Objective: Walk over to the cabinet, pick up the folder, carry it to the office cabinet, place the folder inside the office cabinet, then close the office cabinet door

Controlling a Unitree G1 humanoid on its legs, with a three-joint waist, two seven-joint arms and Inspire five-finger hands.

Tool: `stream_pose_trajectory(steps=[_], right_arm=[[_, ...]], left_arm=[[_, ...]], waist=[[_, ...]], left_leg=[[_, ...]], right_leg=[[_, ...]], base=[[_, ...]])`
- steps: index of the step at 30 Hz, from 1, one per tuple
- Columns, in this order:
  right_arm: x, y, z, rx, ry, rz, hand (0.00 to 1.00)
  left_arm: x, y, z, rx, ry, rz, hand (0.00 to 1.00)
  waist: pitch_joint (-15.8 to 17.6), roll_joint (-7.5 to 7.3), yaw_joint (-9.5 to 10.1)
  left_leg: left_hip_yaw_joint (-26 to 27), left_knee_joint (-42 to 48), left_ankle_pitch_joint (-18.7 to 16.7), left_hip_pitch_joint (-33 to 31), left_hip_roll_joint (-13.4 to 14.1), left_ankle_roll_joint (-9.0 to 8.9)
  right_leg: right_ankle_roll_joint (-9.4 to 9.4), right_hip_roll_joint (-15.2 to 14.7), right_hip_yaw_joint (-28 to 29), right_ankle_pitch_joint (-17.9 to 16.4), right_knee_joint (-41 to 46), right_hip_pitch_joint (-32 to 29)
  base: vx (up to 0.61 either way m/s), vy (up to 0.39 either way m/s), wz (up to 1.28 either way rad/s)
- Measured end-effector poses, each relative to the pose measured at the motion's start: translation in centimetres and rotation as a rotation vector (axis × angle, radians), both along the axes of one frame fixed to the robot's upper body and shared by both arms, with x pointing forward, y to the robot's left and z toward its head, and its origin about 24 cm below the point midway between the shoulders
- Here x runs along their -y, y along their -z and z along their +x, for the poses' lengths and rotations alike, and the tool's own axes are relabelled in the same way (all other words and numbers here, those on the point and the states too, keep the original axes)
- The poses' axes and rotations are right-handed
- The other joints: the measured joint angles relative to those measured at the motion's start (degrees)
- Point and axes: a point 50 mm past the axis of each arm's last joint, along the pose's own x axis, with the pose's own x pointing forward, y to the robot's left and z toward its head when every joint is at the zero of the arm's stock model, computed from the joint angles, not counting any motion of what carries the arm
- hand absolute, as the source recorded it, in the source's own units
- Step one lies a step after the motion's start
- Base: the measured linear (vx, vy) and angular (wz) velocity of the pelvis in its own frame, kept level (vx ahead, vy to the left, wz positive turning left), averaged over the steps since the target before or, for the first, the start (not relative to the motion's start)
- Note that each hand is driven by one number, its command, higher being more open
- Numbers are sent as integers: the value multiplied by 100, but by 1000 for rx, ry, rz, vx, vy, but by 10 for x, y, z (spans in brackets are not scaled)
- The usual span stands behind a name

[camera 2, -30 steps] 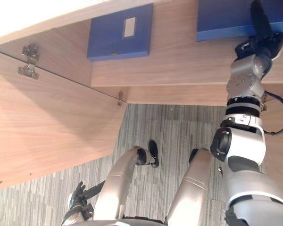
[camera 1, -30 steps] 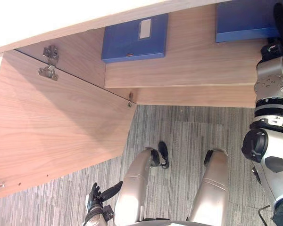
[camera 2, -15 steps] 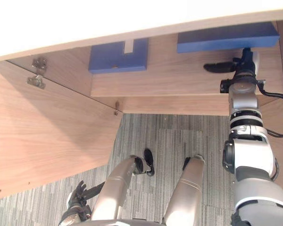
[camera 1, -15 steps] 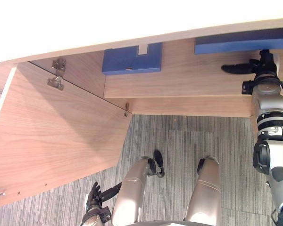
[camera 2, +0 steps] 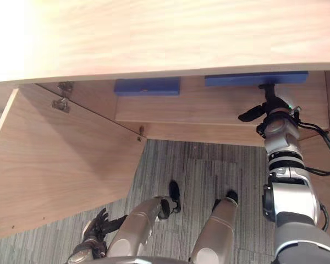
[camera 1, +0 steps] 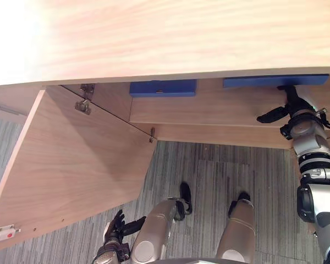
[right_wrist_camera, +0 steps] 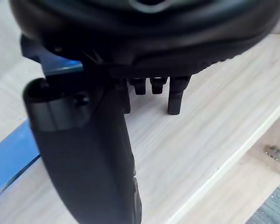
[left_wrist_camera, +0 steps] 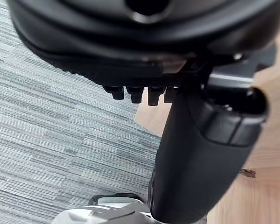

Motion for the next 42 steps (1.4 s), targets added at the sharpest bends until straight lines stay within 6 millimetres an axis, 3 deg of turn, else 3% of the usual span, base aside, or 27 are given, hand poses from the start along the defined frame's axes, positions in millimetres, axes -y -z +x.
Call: stream_pose_trajectory(steps=[2, 4, 8, 14, 15, 19, 24, 26, 27, 30, 31, 33, 36, 39, 42], right_arm=[[-8, 10, 1, -52, -31, -39, 100], [-21, 37, -1, -180, -78, -156, 100], [-34, 50, -2, -241, -98, -349, 100], [-57, 80, -6, -323, -141, -382, 100], [-57, 84, -8, -336, -146, -376, 100], [-58, 109, -20, -449, -159, -335, 100], [-69, 153, -46, -602, -200, -288, 100], [-81, 167, -53, -663, -255, -291, 100], [-90, 176, -60, -689, -289, -283, 100], [-105, 192, -73, -726, -345, -220, 100], [-107, 193, -74, -726, -356, -208, 100], [-109, 197, -79, -722, -363, -167, 100], [-108, 203, -85, -696, -332, -51, 100], [-97, 226, -109, -630, -131, 296, 100], [-105, 258, -146, -598, 96, 636, 100]], left_arm=[[0, -1, 0, -1, 15, 6, 100], [0, -2, 1, 5, 32, 19, 100], [1, -4, 5, 14, 70, 51, 100], [3, -4, 8, 8, 106, 89, 100], [3, -5, 10, 14, 81, 84, 100], [23, -2, 10, 12, 54, 25, 100], [14, 2, 7, -26, -10, 31, 100], [12, 5, 3, -52, -25, 31, 100], [10, 6, 3, -63, -15, 42, 100], [6, 6, 3, -70, -25, 54, 100], [6, 6, 3, -74, -28, 51, 100], [10, 11, 1, -112, 4, 55, 100], [7, 14, 1, -142, 54, 90, 100], [14, 14, 9, -140, 100, 96, 100], [19, 13, 18, -135, 101, 96, 100]], waist=[[-20, -3, -3], [-122, -37, 6], [-149, -4, -38], [-224, -34, -52], [-248, -41, -72], [-475, -78, -123], [-554, -253, -152], [-599, -239, -131], [-644, -290, -145], [-762, -429, -136], [-785, -431, -135], [-951, -414, -186], [-1164, -508, -174], [-1308, -569, -253], [-1330, -601, -346]], left_leg=[[-16, -323, 147, 205, -7, -12], [-39, -694, 319, 381, -9, -45], [-109, -1209, 583, 629, 5, -109], [-18, -1672, 757, 1092, 202, -295], [-16, -1710, 787, 1173, 209, -404], [-5, -1734, 801, 1384, 241, -452], [69, -1000, 447, 1586, 445, -757], [162, -611, 6, 1625, 735, -512], [204, -412, -178, 1624, 859, -559], [85, 13, -600, 1572, 1045, -785], [2, 83, -698, 1569, 1055, -789], [-188, 190, -809, 1587, 1134, -619], [-475, -27, -689, 1740, 1122, -393], [-304, -552, -564, 2165, 1058, -273], [-77, -1036, -385, 2591, 993, -285]], right_leg=[[-6, 42, -83, 98, -236, 182], [-34, 88, -156, 169, -432, 294], [-83, 170, -264, 261, -667, 444], [-171, 429, -296, 362, -979, 789], [-171, 431, -316, 362, -1000, 863], [-171, 448, -380, 362, -1078, 1102], [-263, 611, -280, 339, -1192, 1569], [-338, 911, -126, 335, -1209, 1647], [-370, 1068, -19, 353, -1226, 1668], [-491, 1460, 265, 526, -1486, 1689], [-506, 1552, 346, 603, -1579, 1713], [-485, 1830, 528, 887, -2034, 1870], [-476, 2021, 871, 1247, -2569, 2002], [-472, 2036, 1043, 1297, -2642, 2087], [-496, 2048, 1221, 1318, -2633, 2178]], base=[[97, 6, -5], [67, -10, -1], [43, -25, 0], [35, -25, -16], [20, -29, -4], [0, 0, -1], [-34, -34, -21], [-59, -33, -67], [-34, -21, -65], [-3, 8, -70], [51, 84, -92], [65, 82, -71], [199, 58, -82], [64, 22, -35], [37, 7, -38]])
